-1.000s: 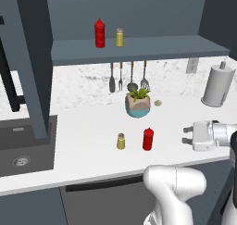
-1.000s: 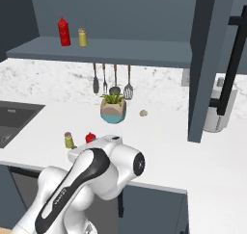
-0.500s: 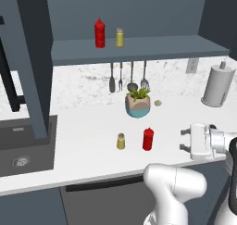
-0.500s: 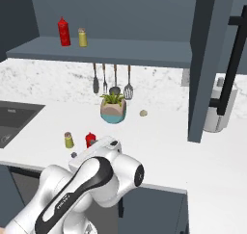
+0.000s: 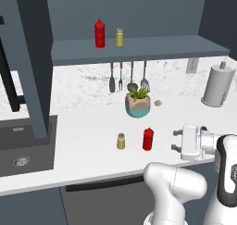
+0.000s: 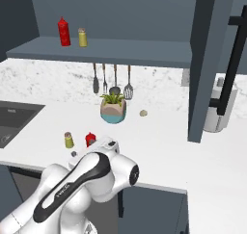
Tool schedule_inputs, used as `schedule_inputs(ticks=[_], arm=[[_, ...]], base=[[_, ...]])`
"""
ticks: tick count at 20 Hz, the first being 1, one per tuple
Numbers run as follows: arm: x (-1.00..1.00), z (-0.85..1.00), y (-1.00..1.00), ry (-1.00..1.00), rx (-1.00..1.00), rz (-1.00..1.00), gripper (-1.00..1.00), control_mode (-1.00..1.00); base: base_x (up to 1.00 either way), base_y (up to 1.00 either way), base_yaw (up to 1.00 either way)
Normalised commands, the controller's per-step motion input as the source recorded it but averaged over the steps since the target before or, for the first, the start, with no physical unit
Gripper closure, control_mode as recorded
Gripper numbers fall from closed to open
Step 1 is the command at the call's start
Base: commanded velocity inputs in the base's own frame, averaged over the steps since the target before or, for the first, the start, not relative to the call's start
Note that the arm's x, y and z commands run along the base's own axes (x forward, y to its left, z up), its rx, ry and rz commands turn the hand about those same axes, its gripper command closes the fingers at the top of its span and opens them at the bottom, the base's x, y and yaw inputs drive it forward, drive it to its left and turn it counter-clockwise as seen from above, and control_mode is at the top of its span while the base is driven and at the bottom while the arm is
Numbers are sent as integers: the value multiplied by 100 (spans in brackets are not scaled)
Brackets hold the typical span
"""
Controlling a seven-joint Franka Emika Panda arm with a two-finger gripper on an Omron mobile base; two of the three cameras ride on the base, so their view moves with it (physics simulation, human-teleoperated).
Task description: Put the shaker and condiment bottle from the counter next to their counterparts in the cabinet.
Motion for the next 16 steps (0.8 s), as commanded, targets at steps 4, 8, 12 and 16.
schedule_inputs(ticks=[4, 8, 12, 16], arm=[[36, 0, 0, 1, 0, 0, -100, -100], [27, -5, 0, 0, 0, 0, -100, -100], [20, -9, 3, 0, -1, 0, -100, -100], [26, -10, 1, 0, 0, 1, -100, -100]], base=[[0, 0, 0], [0, 0, 0], [0, 0, 0], [0, 0, 0]])
